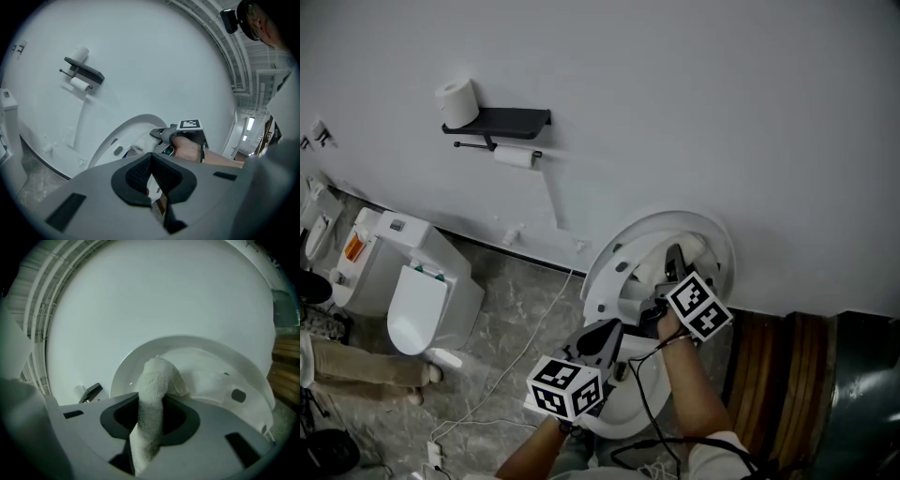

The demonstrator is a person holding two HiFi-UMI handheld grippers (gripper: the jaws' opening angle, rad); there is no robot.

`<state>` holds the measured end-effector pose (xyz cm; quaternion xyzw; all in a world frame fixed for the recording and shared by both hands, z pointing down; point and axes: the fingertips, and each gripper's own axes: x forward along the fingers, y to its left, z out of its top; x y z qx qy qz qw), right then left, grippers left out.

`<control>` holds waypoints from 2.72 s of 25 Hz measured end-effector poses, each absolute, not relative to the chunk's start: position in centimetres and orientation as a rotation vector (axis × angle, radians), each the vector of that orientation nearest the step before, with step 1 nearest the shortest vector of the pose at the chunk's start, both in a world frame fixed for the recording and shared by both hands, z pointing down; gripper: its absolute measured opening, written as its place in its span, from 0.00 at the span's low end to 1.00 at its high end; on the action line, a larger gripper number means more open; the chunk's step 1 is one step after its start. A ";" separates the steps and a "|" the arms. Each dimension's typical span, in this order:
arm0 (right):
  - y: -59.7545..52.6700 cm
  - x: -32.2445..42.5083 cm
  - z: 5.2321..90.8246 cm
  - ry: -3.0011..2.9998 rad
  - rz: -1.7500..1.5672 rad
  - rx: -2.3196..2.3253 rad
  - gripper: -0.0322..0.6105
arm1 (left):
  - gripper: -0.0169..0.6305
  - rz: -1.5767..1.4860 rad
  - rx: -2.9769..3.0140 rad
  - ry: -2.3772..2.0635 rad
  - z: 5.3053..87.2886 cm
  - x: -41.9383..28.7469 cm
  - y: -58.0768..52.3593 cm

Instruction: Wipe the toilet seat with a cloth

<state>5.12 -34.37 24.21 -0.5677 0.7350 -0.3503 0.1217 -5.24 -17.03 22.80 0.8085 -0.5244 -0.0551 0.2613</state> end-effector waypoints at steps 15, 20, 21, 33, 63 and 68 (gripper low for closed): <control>-34.9 6.3 24.5 2.145 -1.020 -1.649 0.21 | 0.02 -0.095 2.211 -1.391 22.7 -3.7 -17.8; -34.7 6.2 24.9 2.237 -0.976 -1.649 0.21 | 0.02 -0.085 2.208 -1.405 22.7 -4.0 -17.6; -34.5 6.2 25.1 2.261 -0.974 -1.636 0.21 | 0.02 -0.082 2.211 -1.405 22.7 -4.0 -17.7; -22.7 9.7 27.1 2.650 -0.679 -1.623 0.21 | 0.02 0.006 2.317 -1.343 23.9 -2.3 -19.0; -10.3 20.9 34.6 2.404 -0.997 -1.918 0.21 | 0.44 0.386 2.505 -1.474 24.8 -0.7 -33.7; -10.5 21.0 34.4 2.412 -0.990 -1.888 0.21 | 0.44 0.438 2.482 -1.599 24.5 -1.5 -35.8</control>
